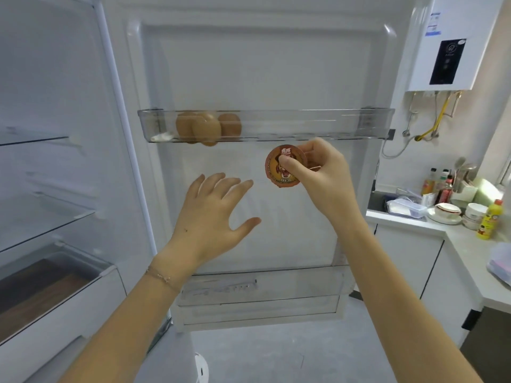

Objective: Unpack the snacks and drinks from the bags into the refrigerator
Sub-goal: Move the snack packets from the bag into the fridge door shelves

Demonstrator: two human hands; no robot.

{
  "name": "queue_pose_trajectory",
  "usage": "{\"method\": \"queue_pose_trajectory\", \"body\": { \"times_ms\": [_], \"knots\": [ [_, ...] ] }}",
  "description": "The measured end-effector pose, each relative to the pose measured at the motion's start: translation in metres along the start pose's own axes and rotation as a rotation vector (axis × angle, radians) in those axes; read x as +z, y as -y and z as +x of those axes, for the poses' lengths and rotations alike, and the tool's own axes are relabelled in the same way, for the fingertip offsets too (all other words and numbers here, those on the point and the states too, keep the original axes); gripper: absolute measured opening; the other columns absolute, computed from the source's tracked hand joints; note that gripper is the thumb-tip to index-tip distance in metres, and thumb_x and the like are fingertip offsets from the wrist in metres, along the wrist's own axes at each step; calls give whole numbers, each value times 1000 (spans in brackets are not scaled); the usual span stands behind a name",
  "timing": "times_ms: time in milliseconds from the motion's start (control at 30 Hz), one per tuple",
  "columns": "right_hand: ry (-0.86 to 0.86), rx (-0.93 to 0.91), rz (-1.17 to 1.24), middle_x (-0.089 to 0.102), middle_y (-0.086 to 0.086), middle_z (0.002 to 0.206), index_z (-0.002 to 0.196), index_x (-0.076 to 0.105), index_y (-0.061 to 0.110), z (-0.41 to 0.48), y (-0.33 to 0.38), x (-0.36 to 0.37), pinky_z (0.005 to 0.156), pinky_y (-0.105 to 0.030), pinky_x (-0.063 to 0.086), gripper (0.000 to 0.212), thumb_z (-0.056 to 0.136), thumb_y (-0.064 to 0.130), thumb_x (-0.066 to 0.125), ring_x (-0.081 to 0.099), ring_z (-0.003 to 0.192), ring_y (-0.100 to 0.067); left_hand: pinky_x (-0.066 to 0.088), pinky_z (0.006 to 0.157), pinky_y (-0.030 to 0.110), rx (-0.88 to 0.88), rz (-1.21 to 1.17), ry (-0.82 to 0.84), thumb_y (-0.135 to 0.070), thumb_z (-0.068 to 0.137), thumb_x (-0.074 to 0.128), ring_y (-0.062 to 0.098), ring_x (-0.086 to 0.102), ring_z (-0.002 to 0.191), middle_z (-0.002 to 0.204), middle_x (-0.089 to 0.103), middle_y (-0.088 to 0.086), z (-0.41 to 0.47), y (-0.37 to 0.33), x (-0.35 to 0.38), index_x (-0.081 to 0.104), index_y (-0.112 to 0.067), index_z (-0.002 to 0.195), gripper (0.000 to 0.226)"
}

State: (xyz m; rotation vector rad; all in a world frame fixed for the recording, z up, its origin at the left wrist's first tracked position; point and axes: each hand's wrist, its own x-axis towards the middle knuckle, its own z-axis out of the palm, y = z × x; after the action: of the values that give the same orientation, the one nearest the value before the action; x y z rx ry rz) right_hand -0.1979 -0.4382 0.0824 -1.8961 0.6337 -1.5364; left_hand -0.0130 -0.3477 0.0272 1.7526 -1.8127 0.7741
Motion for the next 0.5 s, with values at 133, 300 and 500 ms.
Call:
{"method": "queue_pose_trajectory", "body": {
  "times_ms": [133,300,500],
  "knots": [
    [-69,-121,-21,69,6,78,85,69,15,9,16,-7,64,-20,51,10,82,22,75,66,74,-8,32,110,51,28,-4,-95,-64,87,43,30,47,128,131,59,0,10,-12,-13,53,-22,136,66],
    [-257,-267,-13,69,4,81,86,72,15,27,35,-33,68,-21,53,11,84,27,73,66,75,-9,35,109,49,40,-22,-109,-65,86,43,28,47,128,132,59,0,16,-14,-18,53,-23,137,67],
    [-425,-220,-172,69,0,90,86,69,20,81,25,-62,72,-25,54,19,85,38,68,66,76,-9,34,109,47,28,-40,-53,-67,86,40,28,47,128,133,58,0,19,-14,-8,53,-24,137,69]
  ]
}}
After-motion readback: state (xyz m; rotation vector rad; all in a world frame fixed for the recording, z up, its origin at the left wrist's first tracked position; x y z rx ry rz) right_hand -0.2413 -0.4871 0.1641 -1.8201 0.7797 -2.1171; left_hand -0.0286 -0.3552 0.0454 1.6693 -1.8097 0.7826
